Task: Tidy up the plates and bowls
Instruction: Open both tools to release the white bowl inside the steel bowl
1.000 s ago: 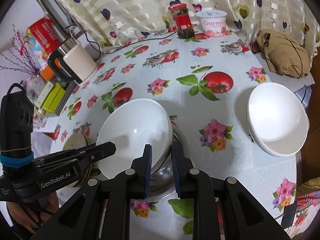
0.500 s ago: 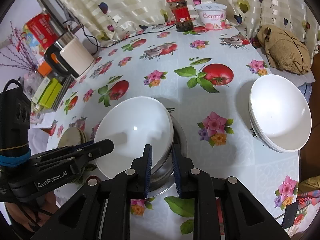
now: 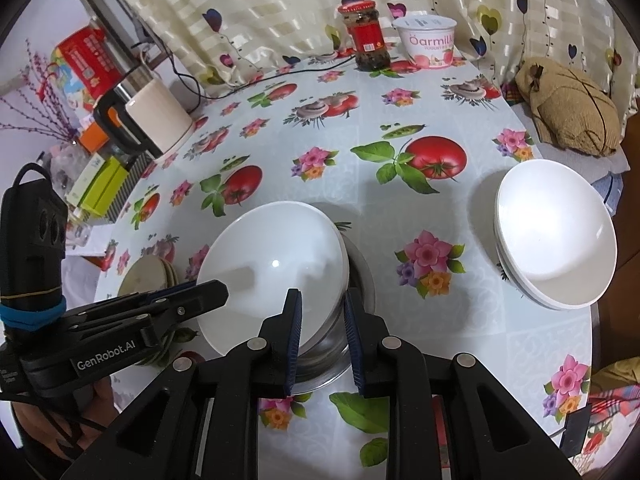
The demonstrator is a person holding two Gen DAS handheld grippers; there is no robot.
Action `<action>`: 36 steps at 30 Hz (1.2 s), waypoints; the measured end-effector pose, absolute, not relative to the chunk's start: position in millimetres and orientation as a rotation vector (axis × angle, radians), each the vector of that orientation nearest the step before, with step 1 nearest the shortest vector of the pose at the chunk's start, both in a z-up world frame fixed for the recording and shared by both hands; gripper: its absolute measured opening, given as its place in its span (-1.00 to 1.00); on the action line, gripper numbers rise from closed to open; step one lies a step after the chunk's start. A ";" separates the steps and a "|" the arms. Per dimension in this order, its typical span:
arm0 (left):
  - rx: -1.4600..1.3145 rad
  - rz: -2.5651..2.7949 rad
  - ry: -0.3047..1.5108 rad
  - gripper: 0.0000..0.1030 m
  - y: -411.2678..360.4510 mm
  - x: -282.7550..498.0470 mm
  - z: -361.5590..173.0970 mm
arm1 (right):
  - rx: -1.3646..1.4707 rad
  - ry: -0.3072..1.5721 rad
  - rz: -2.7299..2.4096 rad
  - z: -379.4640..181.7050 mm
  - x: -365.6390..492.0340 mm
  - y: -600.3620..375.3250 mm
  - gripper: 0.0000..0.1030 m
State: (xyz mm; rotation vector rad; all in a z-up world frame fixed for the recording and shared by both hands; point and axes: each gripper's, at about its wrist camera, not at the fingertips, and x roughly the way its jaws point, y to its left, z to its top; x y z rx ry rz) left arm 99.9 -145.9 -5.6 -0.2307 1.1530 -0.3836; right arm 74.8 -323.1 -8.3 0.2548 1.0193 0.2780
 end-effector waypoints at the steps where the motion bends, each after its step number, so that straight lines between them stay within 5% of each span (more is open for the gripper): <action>1: -0.230 -0.384 1.153 -0.58 -146.2 100.0 -5.4 | 0.255 1.020 0.278 -8.2 75.1 -323.2 -0.58; 36: -0.188 -0.352 1.049 -0.58 -138.9 90.1 22.6 | 0.229 0.958 0.275 18.7 65.7 -328.6 -0.46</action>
